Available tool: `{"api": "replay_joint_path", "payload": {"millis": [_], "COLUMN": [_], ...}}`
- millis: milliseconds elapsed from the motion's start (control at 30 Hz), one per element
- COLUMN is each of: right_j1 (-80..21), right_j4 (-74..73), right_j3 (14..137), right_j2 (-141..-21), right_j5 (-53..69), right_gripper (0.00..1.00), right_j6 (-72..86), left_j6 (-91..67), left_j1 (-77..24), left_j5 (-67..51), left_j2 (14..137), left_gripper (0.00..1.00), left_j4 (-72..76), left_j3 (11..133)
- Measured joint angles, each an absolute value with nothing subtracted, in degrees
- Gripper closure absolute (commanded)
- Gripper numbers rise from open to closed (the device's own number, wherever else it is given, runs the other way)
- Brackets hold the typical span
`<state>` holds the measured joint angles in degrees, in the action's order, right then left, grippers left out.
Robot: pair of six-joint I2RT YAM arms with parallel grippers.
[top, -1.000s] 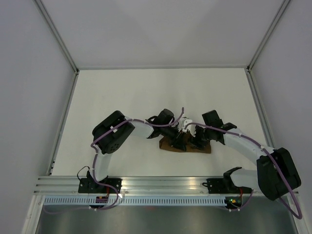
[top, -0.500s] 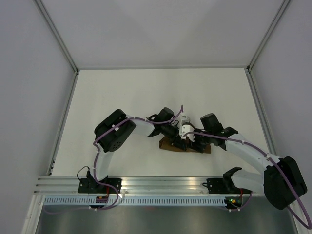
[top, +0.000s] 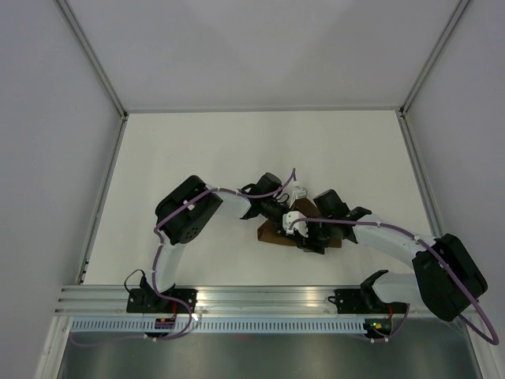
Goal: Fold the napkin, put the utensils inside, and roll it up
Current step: Roll the napkin with the utensil
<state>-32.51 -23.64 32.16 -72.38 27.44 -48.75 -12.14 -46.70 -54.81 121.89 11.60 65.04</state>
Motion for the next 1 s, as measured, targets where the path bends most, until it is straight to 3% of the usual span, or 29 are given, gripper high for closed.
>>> {"api": "replay_joint_path", "payload": {"millis": [100,700,1000], "right_j1": [-32.8,-32.8,-29.0], "right_j4": [-22.2,-17.3,-22.4], "right_j3": [32.0,30.0,34.8], "right_j2": [-73.7,-74.2,-79.9], "right_j5": [27.0,28.1,33.4], "right_gripper": [0.43,0.96,0.98], "right_j6": [-48.6,-47.8,-49.6], "left_j6": [-12.4,-15.7,-18.0], "left_j1": [-46.6,-45.6,-41.2], "left_j5": [-55.2,-55.9,-52.3], "left_j2": [122.0,120.6,112.1], "left_gripper": [0.85,0.63,0.61], "left_j4": [11.6,11.0,13.2], "left_j3": [65.2,63.6,59.4]}}
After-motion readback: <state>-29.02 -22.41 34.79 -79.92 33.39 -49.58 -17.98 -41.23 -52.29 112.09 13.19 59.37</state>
